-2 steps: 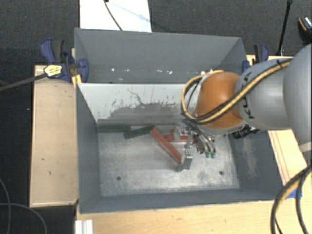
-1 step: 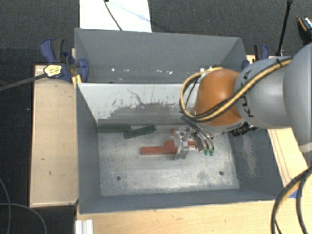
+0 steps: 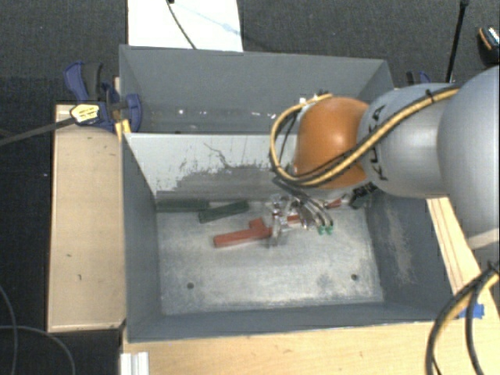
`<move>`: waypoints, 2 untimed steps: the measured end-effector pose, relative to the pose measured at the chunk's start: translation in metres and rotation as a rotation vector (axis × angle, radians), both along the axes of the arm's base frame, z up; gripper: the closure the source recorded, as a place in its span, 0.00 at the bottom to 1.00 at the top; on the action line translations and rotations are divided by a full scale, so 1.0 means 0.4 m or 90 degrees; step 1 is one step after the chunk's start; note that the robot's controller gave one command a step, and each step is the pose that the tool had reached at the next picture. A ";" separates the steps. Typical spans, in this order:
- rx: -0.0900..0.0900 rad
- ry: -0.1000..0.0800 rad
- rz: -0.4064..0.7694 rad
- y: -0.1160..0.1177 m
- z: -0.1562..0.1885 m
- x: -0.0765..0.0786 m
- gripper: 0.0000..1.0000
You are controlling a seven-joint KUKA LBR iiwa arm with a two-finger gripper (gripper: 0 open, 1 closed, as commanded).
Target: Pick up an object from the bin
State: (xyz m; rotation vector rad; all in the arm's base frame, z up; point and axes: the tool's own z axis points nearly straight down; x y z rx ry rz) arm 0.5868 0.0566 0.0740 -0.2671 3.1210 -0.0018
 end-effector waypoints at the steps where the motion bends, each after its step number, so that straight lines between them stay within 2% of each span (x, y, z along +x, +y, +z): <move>1: 0.005 -0.002 -0.212 -0.011 0.003 -0.040 1.00; 2: 0.002 0.002 -0.112 0.028 0.013 0.004 1.00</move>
Offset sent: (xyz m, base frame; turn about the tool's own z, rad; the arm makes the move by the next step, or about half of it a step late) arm -0.0198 -0.0065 -0.0032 0.3332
